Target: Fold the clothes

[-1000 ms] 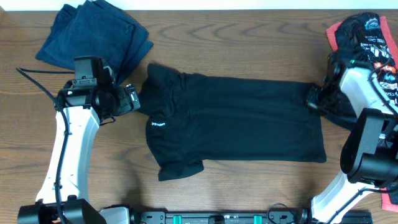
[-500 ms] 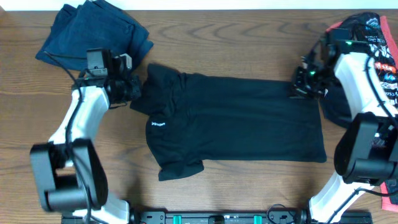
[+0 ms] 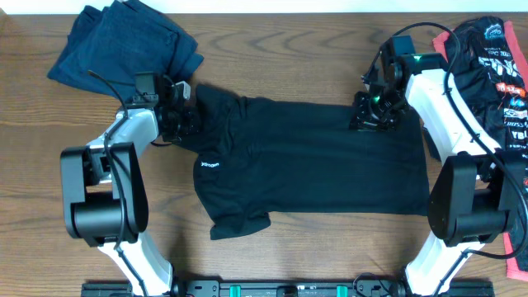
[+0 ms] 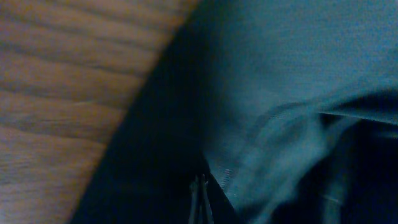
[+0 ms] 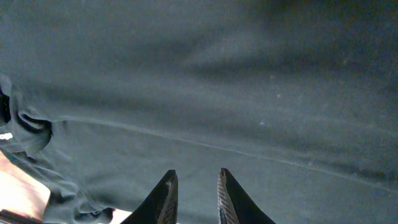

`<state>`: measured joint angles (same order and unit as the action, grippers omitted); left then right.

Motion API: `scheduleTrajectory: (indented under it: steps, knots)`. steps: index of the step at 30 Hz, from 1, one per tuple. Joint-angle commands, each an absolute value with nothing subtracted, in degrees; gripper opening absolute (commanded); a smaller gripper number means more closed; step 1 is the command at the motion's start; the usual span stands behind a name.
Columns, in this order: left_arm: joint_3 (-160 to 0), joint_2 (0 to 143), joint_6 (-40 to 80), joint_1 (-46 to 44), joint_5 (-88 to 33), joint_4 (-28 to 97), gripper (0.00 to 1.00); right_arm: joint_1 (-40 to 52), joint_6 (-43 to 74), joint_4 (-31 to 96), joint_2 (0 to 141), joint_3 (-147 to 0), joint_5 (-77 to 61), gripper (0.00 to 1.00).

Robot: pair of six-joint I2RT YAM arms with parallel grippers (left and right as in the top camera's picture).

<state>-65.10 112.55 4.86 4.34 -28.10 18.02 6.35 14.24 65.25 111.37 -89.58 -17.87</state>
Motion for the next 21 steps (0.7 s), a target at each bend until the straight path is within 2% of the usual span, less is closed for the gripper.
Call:
scheduleTrajectory:
  steps: [1, 8, 12, 17, 21]
  knots:
    - [-64.36, 115.57, 4.60, 4.60, -20.97, 18.50, 0.06, 7.16, 15.20, 65.41, 110.80, -89.82, -16.71, 0.21]
    - [-65.14, 113.19, 5.04, 5.02, -19.09, 19.90, 0.08, 7.27, 15.42, 65.58, 110.80, -89.60, -16.36, 0.20]
    - [-65.95, 107.55, 8.93, 5.02, -10.96, 22.76, 0.07, 7.27, 16.58, 65.32, 110.91, -88.05, -13.04, 0.20]
    - [-65.95, 100.53, 11.31, 5.02, -7.14, 25.23, 0.08, 7.27, 18.17, 61.91, 111.00, -84.05, -11.14, 0.20]
    - [-65.95, 96.09, 12.75, 4.56, -10.57, 26.57, 0.13, 7.25, 19.59, 55.70, 111.02, -78.19, -11.16, 0.22]
